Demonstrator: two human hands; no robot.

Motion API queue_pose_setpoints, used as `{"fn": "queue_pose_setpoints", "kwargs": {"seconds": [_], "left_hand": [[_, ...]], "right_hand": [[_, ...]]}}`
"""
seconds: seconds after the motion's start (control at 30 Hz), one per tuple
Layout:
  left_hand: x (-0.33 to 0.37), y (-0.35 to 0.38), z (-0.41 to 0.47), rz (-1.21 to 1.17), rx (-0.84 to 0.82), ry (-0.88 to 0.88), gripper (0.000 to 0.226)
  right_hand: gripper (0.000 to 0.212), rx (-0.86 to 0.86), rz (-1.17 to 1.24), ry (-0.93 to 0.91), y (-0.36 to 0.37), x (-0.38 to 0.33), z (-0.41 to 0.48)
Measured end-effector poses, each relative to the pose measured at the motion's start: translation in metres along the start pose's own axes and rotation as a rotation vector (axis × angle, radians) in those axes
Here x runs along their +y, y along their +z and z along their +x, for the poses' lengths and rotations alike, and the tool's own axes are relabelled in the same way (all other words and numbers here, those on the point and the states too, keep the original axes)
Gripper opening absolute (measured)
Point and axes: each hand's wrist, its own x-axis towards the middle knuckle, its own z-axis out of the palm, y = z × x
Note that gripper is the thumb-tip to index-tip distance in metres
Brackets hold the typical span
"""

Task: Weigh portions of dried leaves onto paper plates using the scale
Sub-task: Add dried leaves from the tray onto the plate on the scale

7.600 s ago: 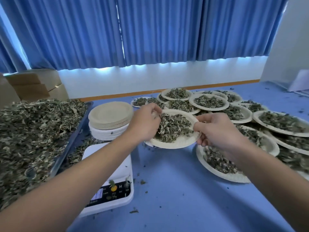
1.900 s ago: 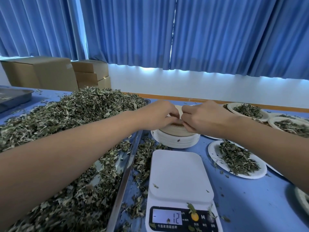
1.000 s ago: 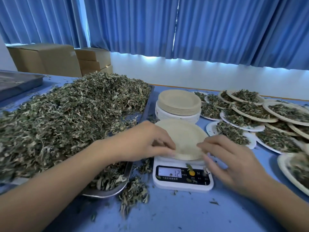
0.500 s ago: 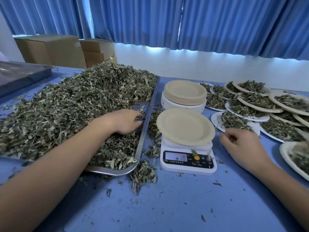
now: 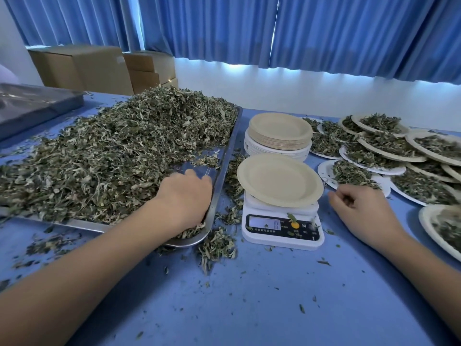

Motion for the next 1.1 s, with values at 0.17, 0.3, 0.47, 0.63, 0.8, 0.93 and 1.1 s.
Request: {"fn": "queue_pose_setpoints", "kwargs": {"seconds": [0.17, 0.3, 0.47, 0.63, 0.8, 0.93, 1.1], "left_hand": [[0.003, 0.001, -0.001, 0.159, 0.010, 0.019, 0.027], [0.002, 0.001, -0.003, 0.104, 0.029, 0.028, 0.019], [-0.006, 0.002, 0.009, -0.176, 0.005, -0.017, 0.019], [-0.016, -0.002, 0.029, -0.477, 0.215, -0.009, 0.049], [-0.034, -0.010, 0.060, -0.614, 0.276, -0.045, 0.053], [-0.035, -0.023, 0.080, -0.816, 0.413, -0.011, 0.056], [0.006, -0.061, 0.091, -1.058, 0.643, 0.065, 0.059]], "right_hand": [[0.043, -0.012, 0.014, -0.013, 0.000, 0.001, 0.000], [0.042, -0.019, 0.033, -0.015, 0.000, 0.002, 0.001], [0.041, -0.028, 0.031, -0.012, -0.001, 0.002, 0.001], [0.042, -0.032, 0.023, -0.024, -0.002, 0.001, 0.000], [0.042, -0.032, 0.025, -0.020, -0.002, 0.001, 0.001], [0.043, -0.041, 0.039, -0.014, -0.003, 0.001, 0.001], [0.044, -0.042, 0.044, -0.021, -0.003, 0.002, 0.002]]}}
